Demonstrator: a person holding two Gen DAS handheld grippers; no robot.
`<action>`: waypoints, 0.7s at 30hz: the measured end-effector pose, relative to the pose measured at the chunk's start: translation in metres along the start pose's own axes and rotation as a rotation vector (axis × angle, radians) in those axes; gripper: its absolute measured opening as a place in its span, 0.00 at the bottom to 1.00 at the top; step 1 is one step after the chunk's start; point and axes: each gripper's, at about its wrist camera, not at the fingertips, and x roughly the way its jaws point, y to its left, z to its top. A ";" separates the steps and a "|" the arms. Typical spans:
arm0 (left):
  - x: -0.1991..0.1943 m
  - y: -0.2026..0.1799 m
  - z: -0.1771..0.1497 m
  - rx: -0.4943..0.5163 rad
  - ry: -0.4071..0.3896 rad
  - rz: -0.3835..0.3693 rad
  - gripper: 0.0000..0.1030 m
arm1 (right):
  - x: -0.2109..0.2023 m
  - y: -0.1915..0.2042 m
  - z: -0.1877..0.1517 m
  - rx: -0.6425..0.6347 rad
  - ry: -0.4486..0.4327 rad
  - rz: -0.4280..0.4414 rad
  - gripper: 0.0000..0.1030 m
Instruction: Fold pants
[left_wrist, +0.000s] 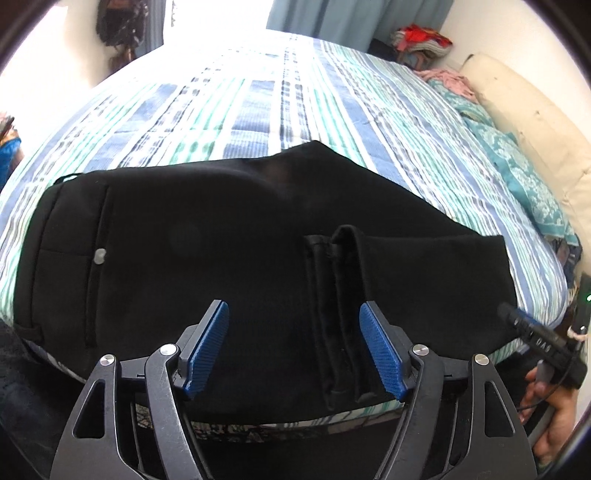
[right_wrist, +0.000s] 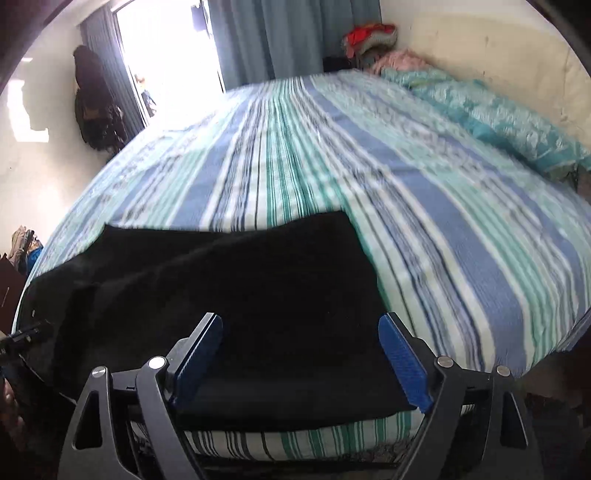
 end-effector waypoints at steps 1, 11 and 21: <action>-0.001 0.004 0.001 -0.014 0.001 0.011 0.73 | 0.014 -0.006 -0.006 0.027 0.076 0.010 0.84; -0.007 0.078 0.011 -0.232 -0.027 0.067 0.73 | -0.049 0.014 0.001 -0.045 -0.253 0.036 0.84; 0.004 0.068 0.005 -0.110 -0.010 0.173 0.83 | -0.009 0.071 -0.019 -0.263 -0.101 0.080 0.84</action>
